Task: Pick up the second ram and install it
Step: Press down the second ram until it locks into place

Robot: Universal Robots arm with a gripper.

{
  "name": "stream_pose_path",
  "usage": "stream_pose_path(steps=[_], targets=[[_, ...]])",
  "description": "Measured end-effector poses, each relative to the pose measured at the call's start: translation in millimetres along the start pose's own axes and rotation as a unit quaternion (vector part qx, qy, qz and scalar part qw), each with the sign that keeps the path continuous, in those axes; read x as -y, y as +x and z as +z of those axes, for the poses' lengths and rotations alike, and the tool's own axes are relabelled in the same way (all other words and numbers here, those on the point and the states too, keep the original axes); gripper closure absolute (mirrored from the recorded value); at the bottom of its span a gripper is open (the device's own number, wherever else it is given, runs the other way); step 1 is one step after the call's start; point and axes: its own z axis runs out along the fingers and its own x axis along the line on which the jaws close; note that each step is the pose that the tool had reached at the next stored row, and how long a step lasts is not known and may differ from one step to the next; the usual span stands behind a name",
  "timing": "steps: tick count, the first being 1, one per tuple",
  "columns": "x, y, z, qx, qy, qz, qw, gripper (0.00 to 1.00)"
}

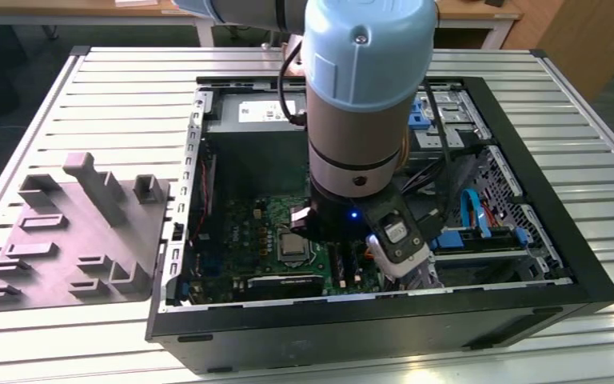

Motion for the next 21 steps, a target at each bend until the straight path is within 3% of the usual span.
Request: stream_pose_path(steps=[6, 21], targets=[[5.4, 0.2, 3.7, 0.0, -0.0001, 0.0, 1.0, 0.9], [6.2, 0.9, 13.4, 0.0, 0.0002, 0.0, 1.0, 0.9]])
